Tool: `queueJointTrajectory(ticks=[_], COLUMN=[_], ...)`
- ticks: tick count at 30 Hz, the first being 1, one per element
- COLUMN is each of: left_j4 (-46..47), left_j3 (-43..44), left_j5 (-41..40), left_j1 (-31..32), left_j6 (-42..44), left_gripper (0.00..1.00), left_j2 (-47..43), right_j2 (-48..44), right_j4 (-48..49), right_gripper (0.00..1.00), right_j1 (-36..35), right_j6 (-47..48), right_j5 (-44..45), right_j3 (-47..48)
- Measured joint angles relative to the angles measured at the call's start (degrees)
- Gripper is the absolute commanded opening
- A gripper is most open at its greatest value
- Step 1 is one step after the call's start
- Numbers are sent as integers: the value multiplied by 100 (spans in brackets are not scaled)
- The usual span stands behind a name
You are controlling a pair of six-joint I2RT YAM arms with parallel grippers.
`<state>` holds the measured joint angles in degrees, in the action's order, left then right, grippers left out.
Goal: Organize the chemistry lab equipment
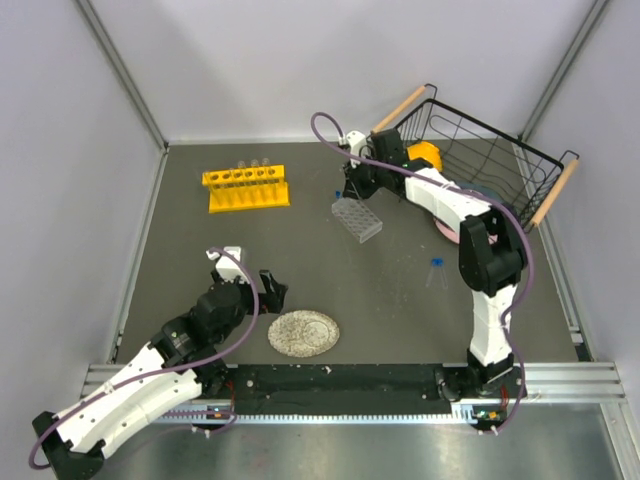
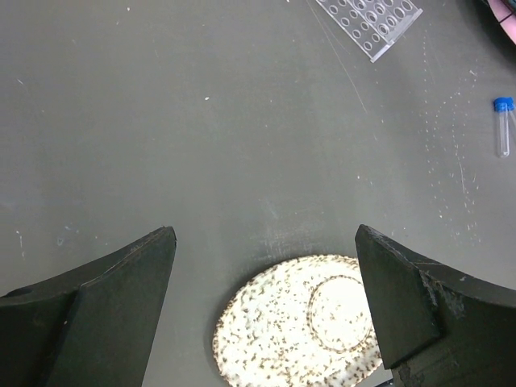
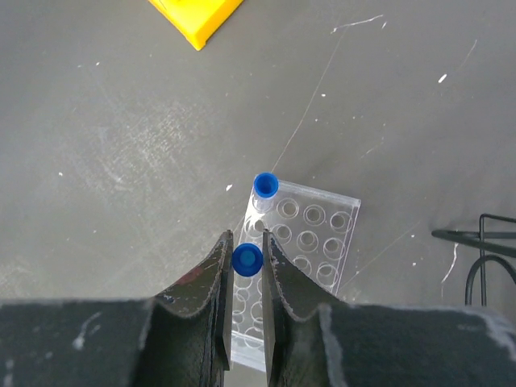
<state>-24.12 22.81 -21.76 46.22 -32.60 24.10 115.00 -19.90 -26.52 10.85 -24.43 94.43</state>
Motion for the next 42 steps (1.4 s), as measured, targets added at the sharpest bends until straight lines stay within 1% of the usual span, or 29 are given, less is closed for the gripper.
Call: queueJointTrajectory(ticks=[6, 22, 28, 31, 32, 34, 35, 40, 42], left_j4=[-13, -42, -42, -42, -42, -42, -42, -42, -46], left_j3=[2, 2, 0, 2, 0, 2, 0, 2, 2], left_j5=[-39, -127, -127, -127, -127, -127, -125, -74, -17], left_j1=[0, 0, 0, 0, 0, 0, 0, 0, 0], left_j6=[-26, -31, -31, -31, -33, -33, -37, -68, -79], left_gripper=[99, 99, 99, 99, 99, 99, 99, 99, 99], left_j2=[-35, -109, -109, -109, -109, -109, -109, -114, -149], right_j2=[291, 564, 719, 732, 732, 732, 732, 728, 715], right_j4=[7, 55, 26, 15, 17, 17, 17, 26, 39], right_gripper=[8, 9, 12, 16, 20, 26, 32, 42, 49], right_j1=[-37, -111, -111, -111, -111, -111, -111, -111, -111], right_j6=[-46, -35, -35, -33, -31, -7, 0, 101, 149], right_j5=[0, 79, 92, 92, 92, 81, 81, 83, 94], right_j3=[282, 398, 398, 396, 396, 391, 387, 337, 247])
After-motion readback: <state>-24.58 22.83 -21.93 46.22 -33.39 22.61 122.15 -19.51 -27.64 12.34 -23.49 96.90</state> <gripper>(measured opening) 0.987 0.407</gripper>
